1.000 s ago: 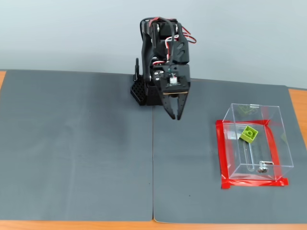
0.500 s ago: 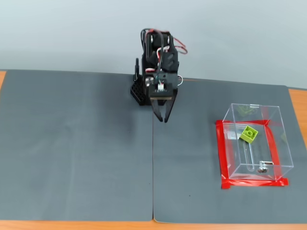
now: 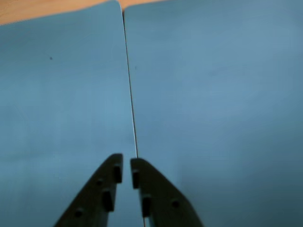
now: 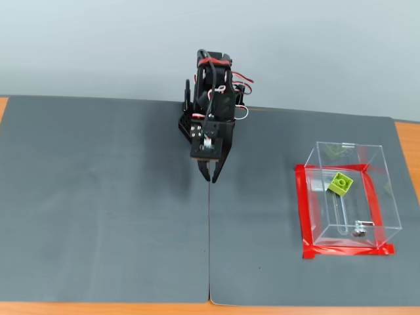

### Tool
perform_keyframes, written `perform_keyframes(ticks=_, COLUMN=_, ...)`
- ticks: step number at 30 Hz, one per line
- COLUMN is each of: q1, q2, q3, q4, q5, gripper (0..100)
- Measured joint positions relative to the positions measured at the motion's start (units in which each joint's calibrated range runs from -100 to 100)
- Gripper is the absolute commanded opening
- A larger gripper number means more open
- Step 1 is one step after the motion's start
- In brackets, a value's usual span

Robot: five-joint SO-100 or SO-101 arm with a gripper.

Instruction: Pick the green lego block and place it into the transparent box

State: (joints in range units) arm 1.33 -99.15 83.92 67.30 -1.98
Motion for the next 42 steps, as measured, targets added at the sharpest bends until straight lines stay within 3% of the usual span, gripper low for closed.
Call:
perform_keyframes(ticks=11, q1=0.1, q2=0.6, q3=10.9, q4=0.1, q5=-0.2, gripper=2)
perform_keyframes(ticks=42, q1=-2.5, q2=-0.3, q3=11.2, q4=7.3, q5=2.3, gripper=2)
